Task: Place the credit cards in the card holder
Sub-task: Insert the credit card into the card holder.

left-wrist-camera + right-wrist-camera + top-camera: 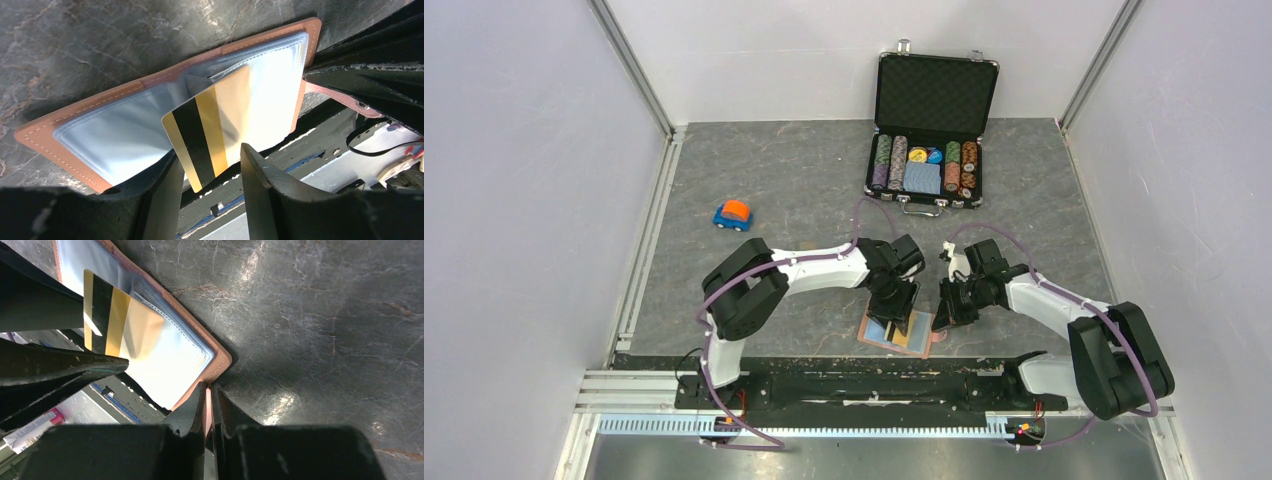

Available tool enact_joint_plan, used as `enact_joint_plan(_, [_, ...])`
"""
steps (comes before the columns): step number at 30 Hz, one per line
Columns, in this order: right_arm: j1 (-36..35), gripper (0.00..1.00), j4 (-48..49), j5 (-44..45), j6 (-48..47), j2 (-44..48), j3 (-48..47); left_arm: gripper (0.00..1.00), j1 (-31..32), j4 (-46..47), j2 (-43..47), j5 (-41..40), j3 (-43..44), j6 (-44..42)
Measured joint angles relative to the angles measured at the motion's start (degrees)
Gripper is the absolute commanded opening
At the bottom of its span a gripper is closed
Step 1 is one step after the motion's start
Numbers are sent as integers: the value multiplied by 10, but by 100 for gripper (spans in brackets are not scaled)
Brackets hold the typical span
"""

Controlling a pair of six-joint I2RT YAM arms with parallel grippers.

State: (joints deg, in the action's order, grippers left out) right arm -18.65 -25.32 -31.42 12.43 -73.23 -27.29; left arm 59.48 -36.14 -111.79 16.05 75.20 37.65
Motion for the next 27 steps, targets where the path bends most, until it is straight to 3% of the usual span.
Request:
enact_joint_plan(8, [0, 5, 0, -2, 0, 0, 0, 51, 14, -25, -33, 20, 42, -26])
enact_joint_plan(16, [0, 5, 0, -3, 0, 0, 0, 67, 21, -18, -35, 54, 42, -33])
enact_joint_plan(24, [0, 5, -5, 0, -1, -1, -3, 77, 29, -60, -14, -18, 47, -66])
enact_joint_plan(27, [0, 5, -9, 2, -2, -6, -7, 75, 29, -78, -4, -48, 47, -74])
